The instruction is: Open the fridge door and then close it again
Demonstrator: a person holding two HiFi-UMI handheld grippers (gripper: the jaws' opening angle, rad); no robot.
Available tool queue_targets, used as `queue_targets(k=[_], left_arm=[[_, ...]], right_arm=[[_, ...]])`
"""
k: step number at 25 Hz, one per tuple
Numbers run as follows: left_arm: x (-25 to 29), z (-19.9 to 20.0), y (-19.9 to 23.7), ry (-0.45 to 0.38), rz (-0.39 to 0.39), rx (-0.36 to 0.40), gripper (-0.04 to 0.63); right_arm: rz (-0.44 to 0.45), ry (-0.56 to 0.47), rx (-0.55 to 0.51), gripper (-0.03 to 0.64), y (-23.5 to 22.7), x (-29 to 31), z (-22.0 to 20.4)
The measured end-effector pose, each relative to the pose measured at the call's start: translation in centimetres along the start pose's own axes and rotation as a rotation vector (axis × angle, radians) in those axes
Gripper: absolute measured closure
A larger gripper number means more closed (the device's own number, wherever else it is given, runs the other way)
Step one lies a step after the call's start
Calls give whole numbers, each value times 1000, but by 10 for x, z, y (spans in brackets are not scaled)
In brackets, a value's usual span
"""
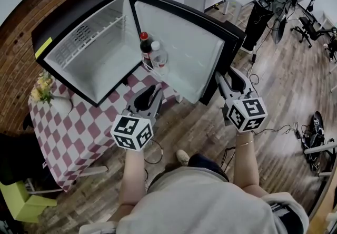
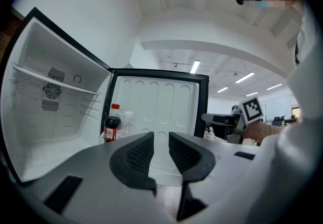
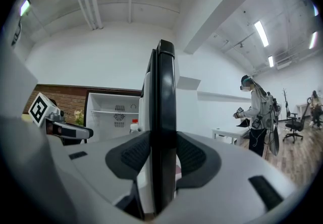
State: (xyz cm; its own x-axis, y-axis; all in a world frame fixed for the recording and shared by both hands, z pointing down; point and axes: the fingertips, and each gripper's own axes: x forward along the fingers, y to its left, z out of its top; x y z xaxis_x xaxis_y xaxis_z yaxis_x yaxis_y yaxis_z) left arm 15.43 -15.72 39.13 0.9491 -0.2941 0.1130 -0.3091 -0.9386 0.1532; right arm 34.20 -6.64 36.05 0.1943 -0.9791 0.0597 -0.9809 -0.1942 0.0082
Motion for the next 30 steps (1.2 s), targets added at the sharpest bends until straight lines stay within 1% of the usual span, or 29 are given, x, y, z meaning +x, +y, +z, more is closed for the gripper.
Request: queue_targets(k=[7, 12, 16, 25, 30], left_arm=[[-35, -10, 2, 10, 15, -24, 503], [-60, -16, 5, 15, 17, -22, 505], [-83, -18, 8, 10, 33, -26, 505], [-136, -24, 18, 2, 80, -33, 505], [-159, -26, 26, -3, 128, -49, 505]], right_arm=[[17, -2, -9, 466, 33, -14, -1], [26, 0, -6, 465, 59, -20, -1], [55, 2, -13, 466, 85, -24, -1], [200, -11, -16, 464, 158, -23, -1], [320, -1, -44, 466, 204, -20, 1]])
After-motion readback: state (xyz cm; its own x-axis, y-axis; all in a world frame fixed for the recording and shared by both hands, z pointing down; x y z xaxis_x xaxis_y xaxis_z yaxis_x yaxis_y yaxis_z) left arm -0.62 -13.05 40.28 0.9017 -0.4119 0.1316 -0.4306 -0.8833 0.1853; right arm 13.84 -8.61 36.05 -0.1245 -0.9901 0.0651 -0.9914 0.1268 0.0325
